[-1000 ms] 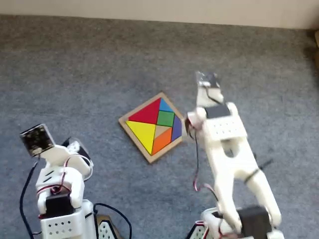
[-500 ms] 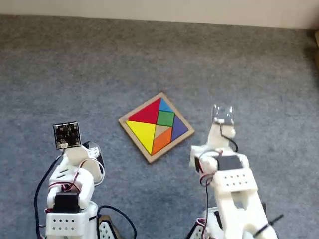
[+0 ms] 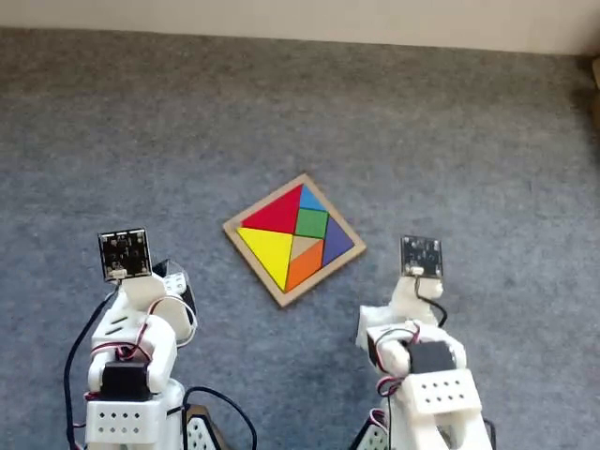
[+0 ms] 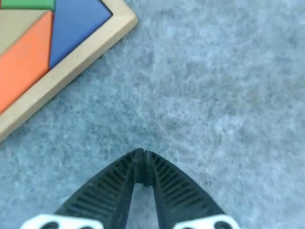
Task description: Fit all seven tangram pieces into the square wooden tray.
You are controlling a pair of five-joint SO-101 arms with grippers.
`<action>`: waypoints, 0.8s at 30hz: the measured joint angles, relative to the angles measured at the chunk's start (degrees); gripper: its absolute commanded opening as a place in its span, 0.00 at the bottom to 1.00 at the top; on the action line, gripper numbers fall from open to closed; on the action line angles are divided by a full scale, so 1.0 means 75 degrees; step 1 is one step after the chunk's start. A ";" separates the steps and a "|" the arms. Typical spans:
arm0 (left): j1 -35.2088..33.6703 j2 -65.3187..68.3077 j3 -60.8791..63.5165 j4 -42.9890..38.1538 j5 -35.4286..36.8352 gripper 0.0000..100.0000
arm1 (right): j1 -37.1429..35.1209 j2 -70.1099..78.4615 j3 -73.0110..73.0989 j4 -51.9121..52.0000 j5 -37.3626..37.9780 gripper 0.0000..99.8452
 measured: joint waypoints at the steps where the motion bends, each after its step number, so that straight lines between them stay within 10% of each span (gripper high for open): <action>1: 0.0000 0.0000 0.0000 0.0000 0.0000 0.01 | 0.0000 -0.0258 0.0164 0.0000 0.0000 0.01; 24: 0.0000 0.0000 0.0000 0.0023 -0.0821 0.01 | 0.0000 -0.4302 0.0785 0.2872 0.0012 0.01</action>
